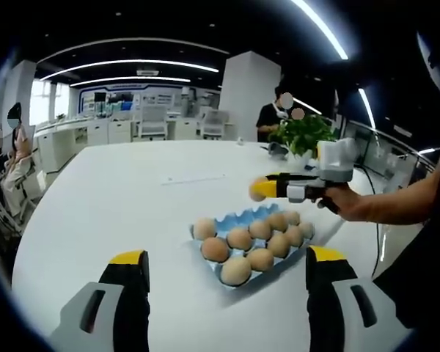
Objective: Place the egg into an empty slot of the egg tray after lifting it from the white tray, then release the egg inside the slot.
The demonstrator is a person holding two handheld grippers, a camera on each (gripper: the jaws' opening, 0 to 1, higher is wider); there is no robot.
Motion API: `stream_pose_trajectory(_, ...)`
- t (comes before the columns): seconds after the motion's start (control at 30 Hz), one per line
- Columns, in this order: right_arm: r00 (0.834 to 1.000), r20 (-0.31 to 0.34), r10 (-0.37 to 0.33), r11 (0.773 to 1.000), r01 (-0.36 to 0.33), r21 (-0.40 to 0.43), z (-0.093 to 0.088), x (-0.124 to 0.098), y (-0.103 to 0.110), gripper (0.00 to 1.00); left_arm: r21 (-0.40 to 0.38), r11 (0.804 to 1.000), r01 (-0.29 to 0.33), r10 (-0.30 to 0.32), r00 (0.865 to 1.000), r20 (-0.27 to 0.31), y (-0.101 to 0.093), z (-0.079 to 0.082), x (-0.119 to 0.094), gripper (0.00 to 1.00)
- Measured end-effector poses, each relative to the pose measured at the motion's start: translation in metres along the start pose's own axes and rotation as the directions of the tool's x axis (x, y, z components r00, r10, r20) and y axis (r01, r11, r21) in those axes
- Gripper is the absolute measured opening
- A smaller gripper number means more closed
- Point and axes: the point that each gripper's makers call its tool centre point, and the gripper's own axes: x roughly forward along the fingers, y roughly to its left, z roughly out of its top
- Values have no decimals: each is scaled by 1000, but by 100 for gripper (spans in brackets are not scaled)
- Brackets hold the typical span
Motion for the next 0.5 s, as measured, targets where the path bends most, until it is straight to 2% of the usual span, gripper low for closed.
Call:
stream_pose_trajectory(0.3, 996, -47, 73, 997, -74, -25, -12, 21, 28, 26, 4, 1000, 9, -9, 1000, -14, -1, -4, 2, 87)
stream_pose_trajectory(0.5, 993, -67, 99, 995, -100, -21, -17, 30, 38, 26, -9, 1000, -15, 15, 1000, -7, 7, -4, 1, 89)
